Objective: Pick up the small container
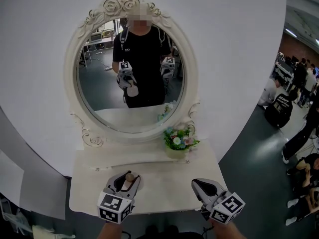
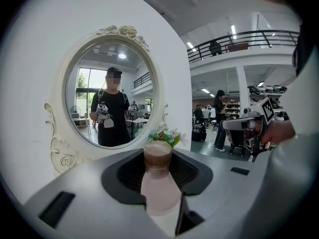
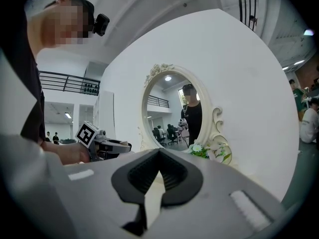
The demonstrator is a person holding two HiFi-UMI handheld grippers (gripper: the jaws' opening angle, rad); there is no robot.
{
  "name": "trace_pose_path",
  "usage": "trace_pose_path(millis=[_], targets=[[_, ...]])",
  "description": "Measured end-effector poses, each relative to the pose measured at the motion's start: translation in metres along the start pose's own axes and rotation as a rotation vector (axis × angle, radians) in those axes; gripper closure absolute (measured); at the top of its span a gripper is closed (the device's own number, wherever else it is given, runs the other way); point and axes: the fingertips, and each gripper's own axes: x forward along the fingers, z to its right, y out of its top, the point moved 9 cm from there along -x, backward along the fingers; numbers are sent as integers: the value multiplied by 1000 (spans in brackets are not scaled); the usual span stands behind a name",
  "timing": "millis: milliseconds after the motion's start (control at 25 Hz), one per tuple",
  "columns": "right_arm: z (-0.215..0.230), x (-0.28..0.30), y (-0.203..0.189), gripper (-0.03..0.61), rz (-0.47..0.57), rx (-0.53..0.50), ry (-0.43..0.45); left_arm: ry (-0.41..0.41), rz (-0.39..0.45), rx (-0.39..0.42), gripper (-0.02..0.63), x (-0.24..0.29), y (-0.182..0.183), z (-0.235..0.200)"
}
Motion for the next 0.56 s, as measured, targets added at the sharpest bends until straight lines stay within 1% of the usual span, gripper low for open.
trace_pose_path(millis=[560], targets=[[0,8,3,571,-2,2,34,24,-10,11,472,-2,2,-9]])
